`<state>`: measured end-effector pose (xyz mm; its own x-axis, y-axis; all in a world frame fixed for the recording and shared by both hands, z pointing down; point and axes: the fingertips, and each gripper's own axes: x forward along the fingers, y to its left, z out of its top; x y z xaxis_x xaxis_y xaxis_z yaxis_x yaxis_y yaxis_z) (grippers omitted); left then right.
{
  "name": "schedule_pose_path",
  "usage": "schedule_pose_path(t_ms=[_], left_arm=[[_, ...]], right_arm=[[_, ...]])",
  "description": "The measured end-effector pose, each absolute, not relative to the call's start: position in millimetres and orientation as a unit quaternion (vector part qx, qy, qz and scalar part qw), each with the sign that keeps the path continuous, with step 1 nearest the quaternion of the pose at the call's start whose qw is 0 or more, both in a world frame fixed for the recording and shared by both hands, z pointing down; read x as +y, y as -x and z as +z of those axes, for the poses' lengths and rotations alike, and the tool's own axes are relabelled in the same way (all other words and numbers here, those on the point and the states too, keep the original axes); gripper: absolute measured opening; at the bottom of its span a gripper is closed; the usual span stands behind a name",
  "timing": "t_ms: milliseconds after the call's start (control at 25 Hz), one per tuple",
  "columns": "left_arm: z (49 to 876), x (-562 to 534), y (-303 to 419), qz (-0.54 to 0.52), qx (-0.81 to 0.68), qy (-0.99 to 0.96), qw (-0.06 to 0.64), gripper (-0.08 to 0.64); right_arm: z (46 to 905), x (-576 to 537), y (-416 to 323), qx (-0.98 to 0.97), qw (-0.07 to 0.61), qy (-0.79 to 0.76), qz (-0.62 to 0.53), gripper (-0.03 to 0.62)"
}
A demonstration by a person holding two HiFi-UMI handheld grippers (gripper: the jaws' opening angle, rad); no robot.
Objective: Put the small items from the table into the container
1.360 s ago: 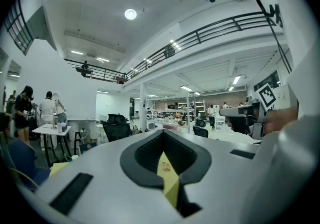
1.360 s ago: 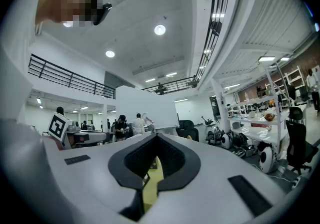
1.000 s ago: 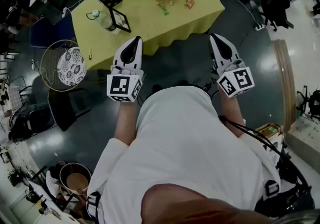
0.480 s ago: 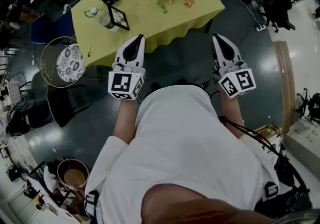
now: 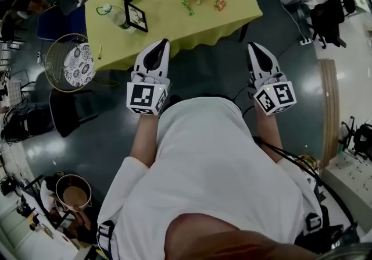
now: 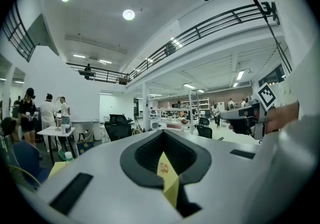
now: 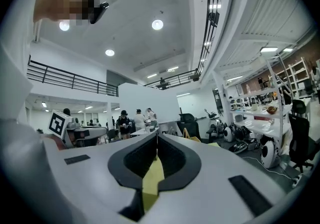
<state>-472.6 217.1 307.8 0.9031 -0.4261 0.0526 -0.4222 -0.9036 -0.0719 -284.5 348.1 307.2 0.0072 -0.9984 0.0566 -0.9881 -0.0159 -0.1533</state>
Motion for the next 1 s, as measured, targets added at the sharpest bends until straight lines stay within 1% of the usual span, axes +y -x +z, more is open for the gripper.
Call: schedule_pose_path(t_ms=[560,720,920,1000], left_arm=[[312,210,429,-0.043,0.243,0.968,0.040,0.009],[310,193,417,-0.042,0.235,0.970,0.041,0.009],[325,155,403,-0.035,0.223,0.974,0.012,0.009],[330,133,394,-0.036,0.219,0.975,0.012,0.009]], right_arm=[[324,343,245,0.741,0.034,0.666,-0.080,0.017],[324,332,237,0.737,0.033,0.670,-0.082,0.017],[339,309,220,0.718,0.030,0.689,-0.091,0.018],[345,293,212,0.710,0.029,0.697,-0.096,0.018]])
